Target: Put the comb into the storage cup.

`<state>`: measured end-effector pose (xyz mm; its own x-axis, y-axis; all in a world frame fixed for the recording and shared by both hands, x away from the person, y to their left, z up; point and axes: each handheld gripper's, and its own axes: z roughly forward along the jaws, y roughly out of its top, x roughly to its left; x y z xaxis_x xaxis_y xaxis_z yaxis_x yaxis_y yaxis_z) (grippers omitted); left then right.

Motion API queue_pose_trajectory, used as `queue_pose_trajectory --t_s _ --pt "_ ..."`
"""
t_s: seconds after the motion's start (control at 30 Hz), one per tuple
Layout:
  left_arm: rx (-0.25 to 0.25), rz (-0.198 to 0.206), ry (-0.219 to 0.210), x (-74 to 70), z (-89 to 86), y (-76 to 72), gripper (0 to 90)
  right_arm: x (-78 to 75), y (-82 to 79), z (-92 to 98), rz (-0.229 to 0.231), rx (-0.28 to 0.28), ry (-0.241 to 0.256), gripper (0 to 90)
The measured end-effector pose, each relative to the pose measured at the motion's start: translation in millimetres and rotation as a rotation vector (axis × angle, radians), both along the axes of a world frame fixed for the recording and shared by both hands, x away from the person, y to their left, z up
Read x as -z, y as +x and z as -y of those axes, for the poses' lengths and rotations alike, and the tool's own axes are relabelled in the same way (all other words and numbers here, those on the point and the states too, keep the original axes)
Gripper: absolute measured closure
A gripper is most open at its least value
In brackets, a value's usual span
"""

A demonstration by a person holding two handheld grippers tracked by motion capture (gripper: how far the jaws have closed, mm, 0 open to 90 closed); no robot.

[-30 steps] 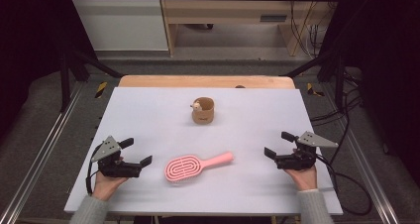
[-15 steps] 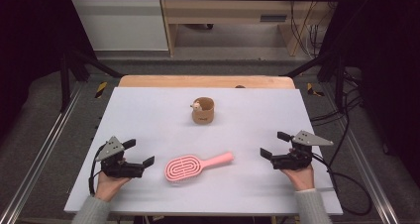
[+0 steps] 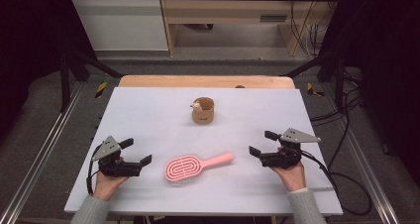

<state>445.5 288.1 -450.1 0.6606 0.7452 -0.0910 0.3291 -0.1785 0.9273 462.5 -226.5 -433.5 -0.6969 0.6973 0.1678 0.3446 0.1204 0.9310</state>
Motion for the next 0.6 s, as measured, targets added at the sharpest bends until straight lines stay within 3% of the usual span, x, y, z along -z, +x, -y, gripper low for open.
queue_pose_trajectory --t_s 0.4,0.47,0.5,0.53,0.6 --pt "-0.012 -0.001 -0.003 0.9 -4.0 0.9 0.2 -1.8 3.9 -30.7 -0.027 -0.037 -0.087 25.0" --pt "-0.011 -0.001 -0.003 1.0 -4.6 1.2 0.2 -1.9 5.2 -35.0 -0.027 -0.054 -0.101 33.5" --pt "-0.012 0.000 -0.003 1.1 -4.9 1.2 0.2 -2.1 5.9 -36.6 -0.037 -0.080 -0.103 43.2" --pt "-0.014 0.000 -0.003 1.1 -5.1 1.3 0.2 -2.1 6.7 -38.6 -0.042 -0.104 -0.098 45.7" --pt "-0.016 -0.002 -0.004 1.4 -5.7 1.4 0.2 -1.8 8.2 -44.7 -0.037 -0.098 -0.115 44.3"
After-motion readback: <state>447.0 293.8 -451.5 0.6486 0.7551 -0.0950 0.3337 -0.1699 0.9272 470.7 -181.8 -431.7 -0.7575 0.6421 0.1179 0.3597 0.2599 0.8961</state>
